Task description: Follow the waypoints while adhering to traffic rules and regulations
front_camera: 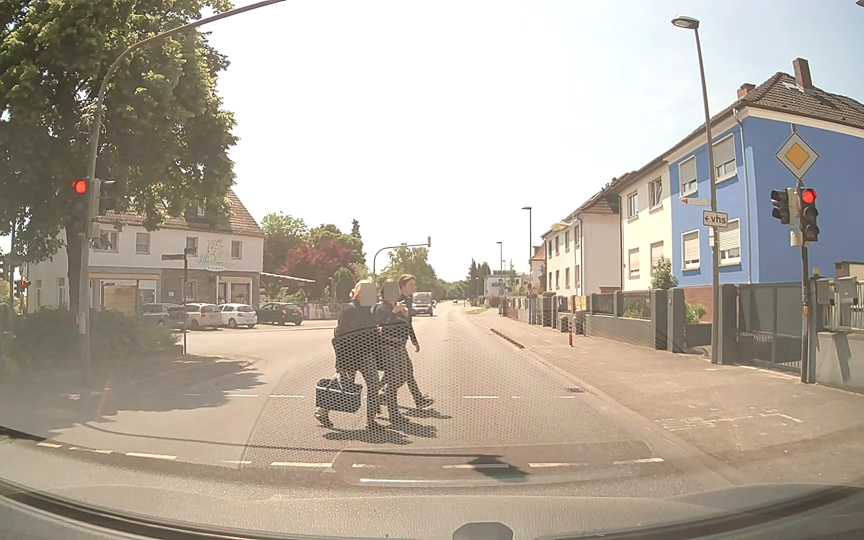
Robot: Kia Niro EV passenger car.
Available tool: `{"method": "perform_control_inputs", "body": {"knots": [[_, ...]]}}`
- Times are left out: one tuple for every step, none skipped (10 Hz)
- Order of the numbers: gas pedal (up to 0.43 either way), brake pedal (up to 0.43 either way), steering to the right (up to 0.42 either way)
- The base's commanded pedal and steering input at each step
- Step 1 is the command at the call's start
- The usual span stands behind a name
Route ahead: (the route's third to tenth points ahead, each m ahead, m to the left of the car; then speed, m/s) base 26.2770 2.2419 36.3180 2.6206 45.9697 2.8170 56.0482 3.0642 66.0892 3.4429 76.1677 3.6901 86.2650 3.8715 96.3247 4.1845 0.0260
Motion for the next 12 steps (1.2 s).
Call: {"method": "perform_control_inputs", "body": {"knots": [[0.0,0.256,0.0],[0.0,0.256,0.0],[0.0,0.256,0.001],[0.0,0.256,0.001],[0.0,0.256,0.001],[0.0,0.262,0.001],[0.0,0.256,0.001],[0.0,0.256,0.001],[0.0,0.256,0.001],[0.0,0.256,0.0],[0.0,0.256,-0.004],[0.0,0.262,-0.003]]}}
